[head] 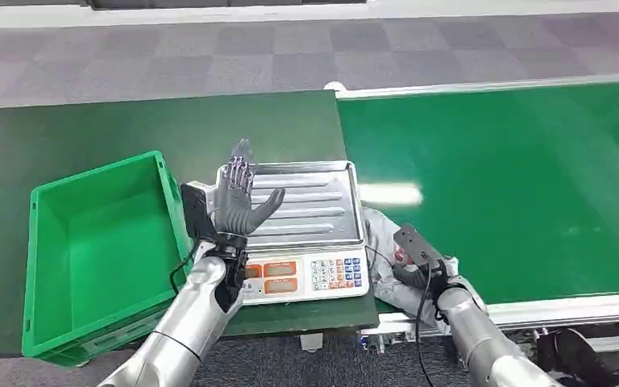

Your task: Moved the parcel from conveyor to table for the left to box.

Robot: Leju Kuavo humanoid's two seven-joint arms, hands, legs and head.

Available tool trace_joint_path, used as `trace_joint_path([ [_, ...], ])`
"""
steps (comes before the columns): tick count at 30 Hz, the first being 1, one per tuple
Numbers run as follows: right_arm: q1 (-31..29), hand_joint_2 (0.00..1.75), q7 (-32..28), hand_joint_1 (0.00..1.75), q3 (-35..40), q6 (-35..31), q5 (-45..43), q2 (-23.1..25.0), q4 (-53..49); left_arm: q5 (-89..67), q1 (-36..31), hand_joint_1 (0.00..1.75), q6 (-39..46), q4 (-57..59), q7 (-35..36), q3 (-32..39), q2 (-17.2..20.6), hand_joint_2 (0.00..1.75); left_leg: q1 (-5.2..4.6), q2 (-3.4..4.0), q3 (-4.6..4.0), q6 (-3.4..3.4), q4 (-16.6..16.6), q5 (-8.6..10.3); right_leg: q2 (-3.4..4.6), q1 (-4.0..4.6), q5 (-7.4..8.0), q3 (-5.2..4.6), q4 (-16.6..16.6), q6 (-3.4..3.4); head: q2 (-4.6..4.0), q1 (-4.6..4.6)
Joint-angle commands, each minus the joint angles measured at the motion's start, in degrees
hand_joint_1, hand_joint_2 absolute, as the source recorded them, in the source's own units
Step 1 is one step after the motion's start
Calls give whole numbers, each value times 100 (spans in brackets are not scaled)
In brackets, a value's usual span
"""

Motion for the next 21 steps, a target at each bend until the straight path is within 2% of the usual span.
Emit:
trace_joint_path([
  [1, -77, 175, -240, 175, -240, -158, -237, 245, 78, -9, -135, 0, 25, 265, -18, -39, 201, 175, -7, -10, -9, 8, -8, 4, 9, -7, 3, -12, -1, 1, 0, 2],
  [3, -51, 175, -269, 175, -179, -244, -241, 244, 37, -14, -146, 0, 13, 267, -21, -42, 194, 175, -6, -17, -15, 7, -6, 3, 4, -6, 1, -15, 0, 1, 0, 2],
  [9, 31, 175, -646, 175, -91, -1030, -436, 163, -385, -20, -121, 0, 49, 235, -20, 5, 187, 175, -10, -39, -35, 9, -9, 4, -1, -8, 0, -32, -2, 3, 0, 0],
  [11, 98, 175, -963, 175, -89, -1442, -671, 83, -882, -22, -67, 0, 75, 175, -22, 38, 203, 175, -13, -42, -42, 9, -8, 4, -4, -9, 0, -38, -1, 4, 0, 2],
  [12, 139, 175, -800, 175, 8, -1357, -750, 17, -1148, -25, -42, 0, 82, 152, -28, 58, 213, 175, -20, -45, -44, 11, -13, 7, -4, -14, 1, -43, -1, 4, 0, 2],
  [14, 246, 175, -992, 175, 78, -1616, -981, -63, -1653, -28, -21, 0, 105, 144, -33, 90, 218, 175, -24, -49, -55, 11, -9, 6, -9, -15, 0, -51, 2, 5, 0, 0],
  [21, 555, 175, -995, 175, 442, -1904, -1437, -348, -3344, -23, -11, 0, 122, 194, -122, 120, 252, 175, -30, -60, -75, 12, -5, 8, -28, -11, -2, -66, 5, 5, 0, 0],
])
